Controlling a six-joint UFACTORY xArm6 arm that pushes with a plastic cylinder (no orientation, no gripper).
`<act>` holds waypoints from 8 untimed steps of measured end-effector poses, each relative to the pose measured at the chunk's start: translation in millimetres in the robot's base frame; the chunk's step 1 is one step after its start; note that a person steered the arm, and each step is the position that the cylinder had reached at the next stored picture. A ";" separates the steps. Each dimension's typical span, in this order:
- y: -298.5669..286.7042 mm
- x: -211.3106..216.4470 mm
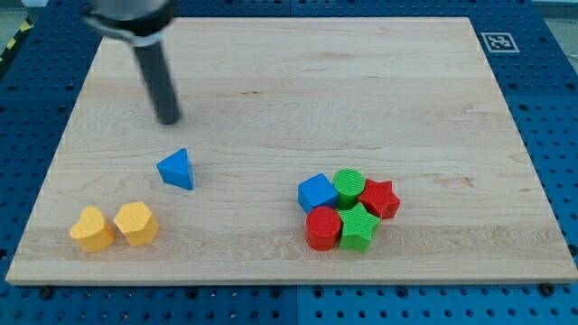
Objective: Move the blue triangle at the center of the board
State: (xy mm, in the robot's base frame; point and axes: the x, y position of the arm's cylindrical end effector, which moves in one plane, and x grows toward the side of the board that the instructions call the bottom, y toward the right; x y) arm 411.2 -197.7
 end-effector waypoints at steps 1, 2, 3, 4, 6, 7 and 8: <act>-37.8 19.9; -37.8 69.7; -34.1 109.5; -10.4 113.7; 17.3 90.6; 36.9 90.5; 41.2 107.6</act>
State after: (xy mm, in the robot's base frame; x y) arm 518.8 -156.5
